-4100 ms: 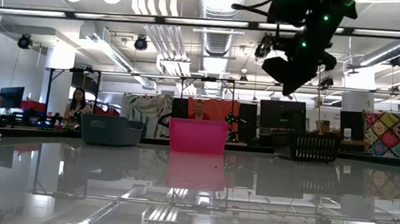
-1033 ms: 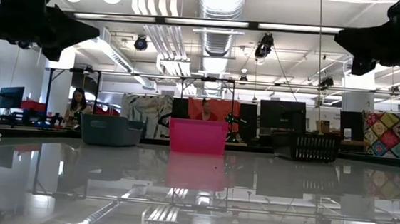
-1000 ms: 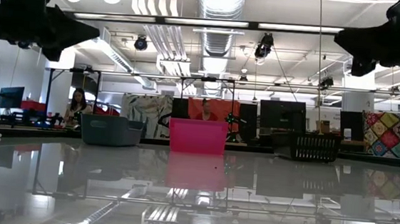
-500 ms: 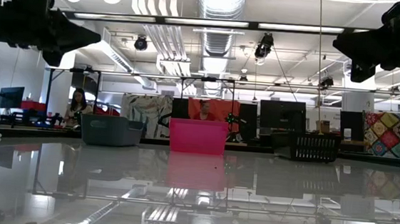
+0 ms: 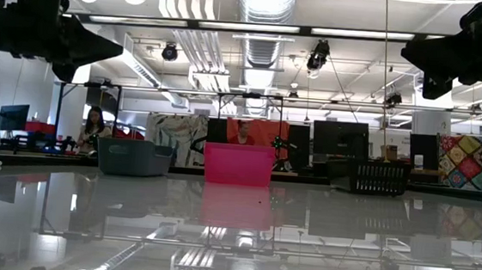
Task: Sort Halloween decoration
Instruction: Put the white bone toy into the black bin
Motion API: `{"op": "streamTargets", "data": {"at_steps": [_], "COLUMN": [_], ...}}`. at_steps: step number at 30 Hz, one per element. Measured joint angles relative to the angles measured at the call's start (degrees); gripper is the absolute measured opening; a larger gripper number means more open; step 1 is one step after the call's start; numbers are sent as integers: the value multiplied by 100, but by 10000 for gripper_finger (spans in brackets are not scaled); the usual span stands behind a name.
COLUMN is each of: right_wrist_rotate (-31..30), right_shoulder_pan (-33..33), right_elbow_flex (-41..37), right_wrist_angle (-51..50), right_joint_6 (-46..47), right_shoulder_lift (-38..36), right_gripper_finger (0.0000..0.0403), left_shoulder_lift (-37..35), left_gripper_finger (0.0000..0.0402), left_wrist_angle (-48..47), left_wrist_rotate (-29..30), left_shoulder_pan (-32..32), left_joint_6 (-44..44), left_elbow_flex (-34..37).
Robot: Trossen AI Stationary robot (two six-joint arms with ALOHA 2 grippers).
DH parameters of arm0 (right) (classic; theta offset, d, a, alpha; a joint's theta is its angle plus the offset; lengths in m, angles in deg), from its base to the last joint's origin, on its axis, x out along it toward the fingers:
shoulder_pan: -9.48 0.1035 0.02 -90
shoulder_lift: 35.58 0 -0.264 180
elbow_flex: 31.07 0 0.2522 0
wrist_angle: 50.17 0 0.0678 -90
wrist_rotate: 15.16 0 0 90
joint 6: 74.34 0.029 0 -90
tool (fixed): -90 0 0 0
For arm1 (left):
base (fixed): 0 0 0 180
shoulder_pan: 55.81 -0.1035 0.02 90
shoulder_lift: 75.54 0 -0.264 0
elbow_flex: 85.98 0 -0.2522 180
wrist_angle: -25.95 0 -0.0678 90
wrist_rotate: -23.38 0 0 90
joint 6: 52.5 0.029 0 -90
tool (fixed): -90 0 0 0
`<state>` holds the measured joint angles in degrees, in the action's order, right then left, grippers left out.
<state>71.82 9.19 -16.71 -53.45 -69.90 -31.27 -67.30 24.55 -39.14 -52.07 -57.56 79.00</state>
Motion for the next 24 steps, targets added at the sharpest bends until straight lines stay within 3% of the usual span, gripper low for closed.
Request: {"op": "streamTargets", "data": {"at_steps": [19, 21, 24], "right_wrist_rotate": [0, 4, 17], "right_shoulder_pan": [1, 4, 3], "right_elbow_flex": [0, -2, -2], "right_wrist_angle": [41, 76, 700], "right_joint_6": [66, 546, 2321], "right_shoulder_lift": [2, -1, 42], "right_gripper_finger": [54, 54, 54], "left_shoulder_lift": [376, 403, 450], "left_gripper_finger": [0, 0, 0], "left_wrist_angle": [-2, -4, 1], "left_wrist_rotate": [0, 0, 0], "left_shoulder_pan": [0, 0, 1], "left_joint_6": [2, 0, 1], "left_elbow_flex": [-13, -15, -20]}}
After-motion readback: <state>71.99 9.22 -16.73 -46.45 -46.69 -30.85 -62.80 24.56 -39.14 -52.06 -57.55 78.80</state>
